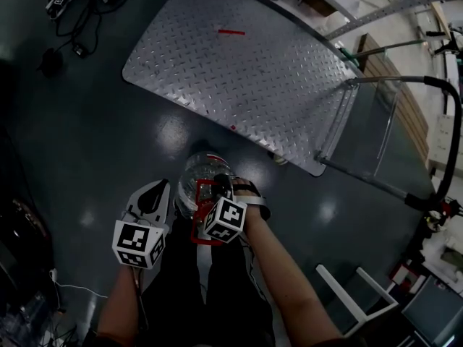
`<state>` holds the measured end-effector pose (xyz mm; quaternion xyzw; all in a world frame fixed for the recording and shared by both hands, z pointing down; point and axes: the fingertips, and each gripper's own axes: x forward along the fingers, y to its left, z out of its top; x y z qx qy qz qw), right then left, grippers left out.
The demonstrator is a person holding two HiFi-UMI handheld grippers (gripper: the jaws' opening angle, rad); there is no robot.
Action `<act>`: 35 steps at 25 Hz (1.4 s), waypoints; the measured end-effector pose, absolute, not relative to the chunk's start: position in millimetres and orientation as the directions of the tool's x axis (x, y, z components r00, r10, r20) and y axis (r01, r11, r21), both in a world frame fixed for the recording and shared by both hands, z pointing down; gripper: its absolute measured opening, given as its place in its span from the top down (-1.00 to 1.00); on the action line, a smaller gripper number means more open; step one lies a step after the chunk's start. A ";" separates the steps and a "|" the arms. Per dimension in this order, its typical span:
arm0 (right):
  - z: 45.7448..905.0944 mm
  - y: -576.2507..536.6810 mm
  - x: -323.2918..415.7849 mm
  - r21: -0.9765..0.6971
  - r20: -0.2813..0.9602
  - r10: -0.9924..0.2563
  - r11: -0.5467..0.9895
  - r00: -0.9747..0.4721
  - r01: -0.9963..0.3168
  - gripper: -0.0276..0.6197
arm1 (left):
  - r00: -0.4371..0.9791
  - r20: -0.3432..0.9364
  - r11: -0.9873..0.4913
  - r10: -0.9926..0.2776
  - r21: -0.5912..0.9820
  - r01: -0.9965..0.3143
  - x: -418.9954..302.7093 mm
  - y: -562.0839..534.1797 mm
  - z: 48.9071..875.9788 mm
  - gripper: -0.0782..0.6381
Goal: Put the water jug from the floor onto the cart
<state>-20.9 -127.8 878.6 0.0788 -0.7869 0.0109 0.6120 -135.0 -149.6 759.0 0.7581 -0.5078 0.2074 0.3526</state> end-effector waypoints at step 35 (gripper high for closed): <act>589.8 -123.9 -58.6 0.132 0.840 -0.320 0.904 -0.439 -0.407 0.81 | 0.364 0.511 -0.285 -0.778 0.229 -0.931 -220.9 -156.2 553.8 0.77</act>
